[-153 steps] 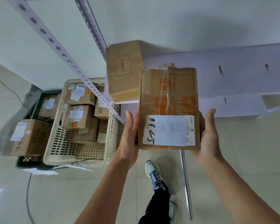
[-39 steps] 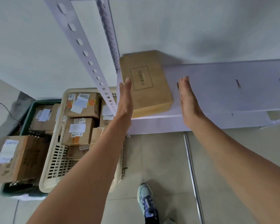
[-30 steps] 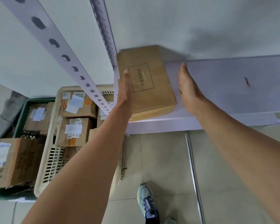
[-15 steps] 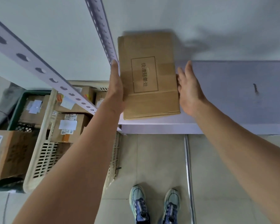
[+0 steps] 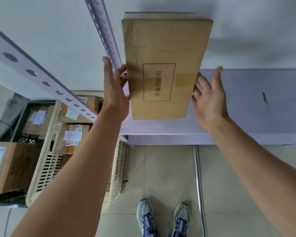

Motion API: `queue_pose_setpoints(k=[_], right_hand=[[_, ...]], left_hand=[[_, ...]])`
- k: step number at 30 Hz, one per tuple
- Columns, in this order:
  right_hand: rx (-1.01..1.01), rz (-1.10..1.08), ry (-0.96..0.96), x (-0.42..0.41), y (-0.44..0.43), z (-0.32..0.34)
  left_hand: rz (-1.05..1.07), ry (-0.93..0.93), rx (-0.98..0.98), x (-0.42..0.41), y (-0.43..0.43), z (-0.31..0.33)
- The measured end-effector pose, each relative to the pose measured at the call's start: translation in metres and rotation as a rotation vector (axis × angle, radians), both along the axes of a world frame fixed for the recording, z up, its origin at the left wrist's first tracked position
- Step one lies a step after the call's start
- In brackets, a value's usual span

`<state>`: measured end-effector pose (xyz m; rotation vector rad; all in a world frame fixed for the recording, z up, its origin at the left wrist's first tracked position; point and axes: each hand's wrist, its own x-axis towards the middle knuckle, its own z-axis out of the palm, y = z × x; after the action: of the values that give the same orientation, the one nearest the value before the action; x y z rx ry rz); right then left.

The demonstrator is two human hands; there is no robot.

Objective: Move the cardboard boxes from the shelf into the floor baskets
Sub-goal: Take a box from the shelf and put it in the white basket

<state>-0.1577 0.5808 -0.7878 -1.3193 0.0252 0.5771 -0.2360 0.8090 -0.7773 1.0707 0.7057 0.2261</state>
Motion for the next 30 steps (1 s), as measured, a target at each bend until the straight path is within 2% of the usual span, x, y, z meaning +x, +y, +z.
queue_pose_setpoints(k=[7, 17, 22, 30], right_hand=[[-0.035, -0.015, -0.027, -0.020, -0.003, -0.007], [-0.103, -0.056, 0.123, -0.025, -0.013, -0.014], [-0.056, -0.022, 0.214, -0.017, -0.019, 0.001], [0.061, -0.083, 0.149, -0.018, -0.016, 0.004]], left_hand=[[-0.030, 0.036, 0.011, -0.019, -0.004, -0.013], [-0.112, 0.102, -0.025, -0.033, -0.005, -0.019], [-0.099, 0.095, 0.005, -0.033, -0.001, -0.008], [-0.098, -0.019, -0.081, -0.048, -0.008, -0.011]])
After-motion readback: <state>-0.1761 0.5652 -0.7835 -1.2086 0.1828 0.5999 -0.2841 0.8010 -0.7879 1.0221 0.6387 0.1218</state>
